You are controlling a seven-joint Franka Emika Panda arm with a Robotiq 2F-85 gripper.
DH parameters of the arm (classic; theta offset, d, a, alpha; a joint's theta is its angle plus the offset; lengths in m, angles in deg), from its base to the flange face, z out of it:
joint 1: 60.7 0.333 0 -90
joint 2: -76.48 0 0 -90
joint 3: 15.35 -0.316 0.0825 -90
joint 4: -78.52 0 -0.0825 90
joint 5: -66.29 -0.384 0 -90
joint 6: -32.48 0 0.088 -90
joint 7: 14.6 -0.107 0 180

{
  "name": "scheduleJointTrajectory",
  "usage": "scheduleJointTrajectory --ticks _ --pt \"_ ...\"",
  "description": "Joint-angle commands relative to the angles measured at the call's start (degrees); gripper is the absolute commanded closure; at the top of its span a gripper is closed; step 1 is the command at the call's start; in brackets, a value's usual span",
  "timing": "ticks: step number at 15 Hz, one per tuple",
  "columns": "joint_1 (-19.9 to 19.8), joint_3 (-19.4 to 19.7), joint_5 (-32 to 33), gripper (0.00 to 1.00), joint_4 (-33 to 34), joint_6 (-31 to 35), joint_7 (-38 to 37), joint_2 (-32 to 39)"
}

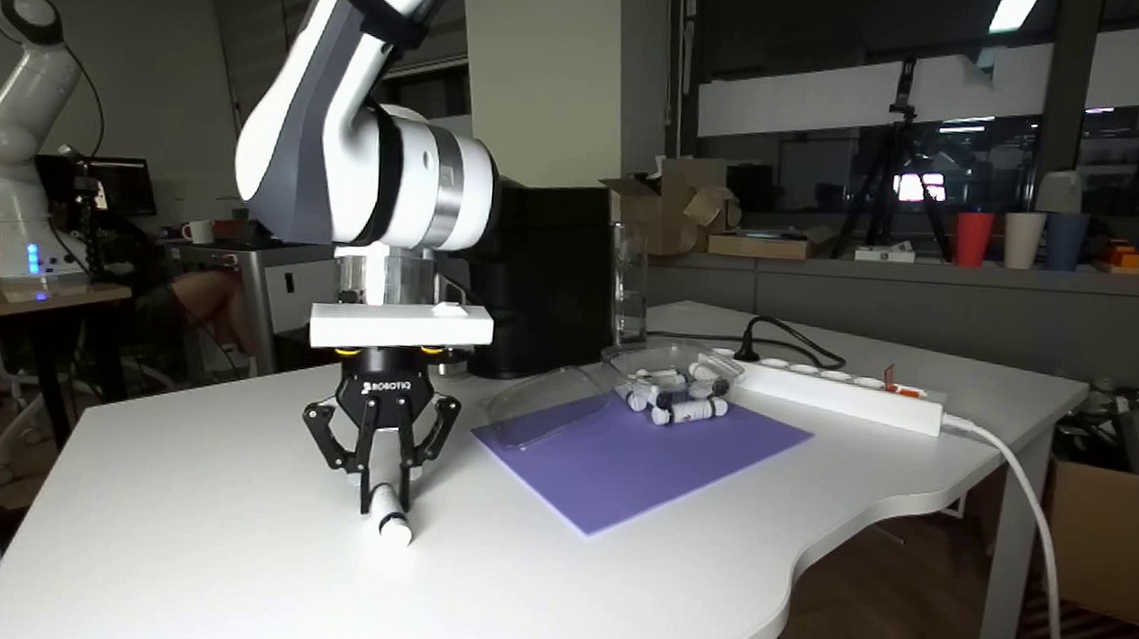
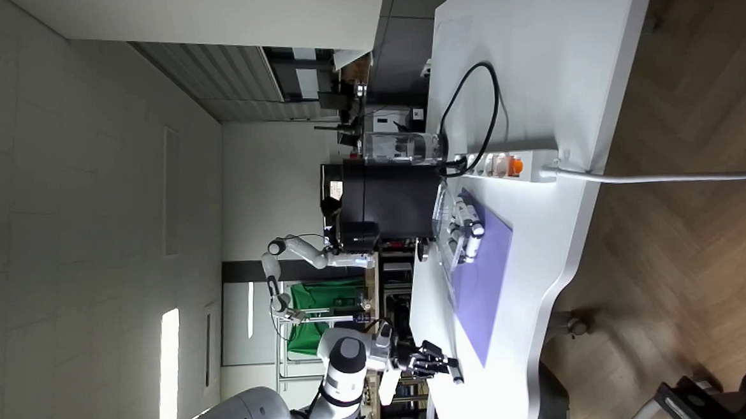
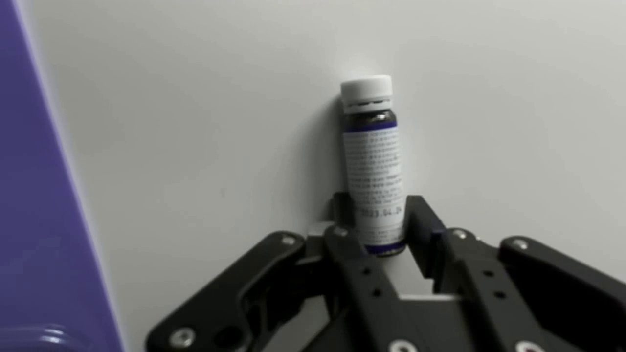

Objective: Put the bottle in the pack on the table

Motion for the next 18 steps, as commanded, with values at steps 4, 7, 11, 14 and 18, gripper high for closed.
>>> scheduleJointTrajectory --ticks 4,7,11,14,18 --pt "-4.0 -1.4 -3.9 0.94 1.4 -4.3 0.6 -3.4" --pt "-5.1 1.4 -3.0 0.93 -2.0 0.2 -1.1 -8.8" --pt "-8.1 5.2 0.9 0.93 -6.9 3.4 3.3 -15.7" --pt "-11.5 7.4 4.9 0.93 -8.7 2.1 8.4 -18.2" --pt "-16.8 8.4 7.4 0.93 -8.7 0.1 16.3 -18.5"
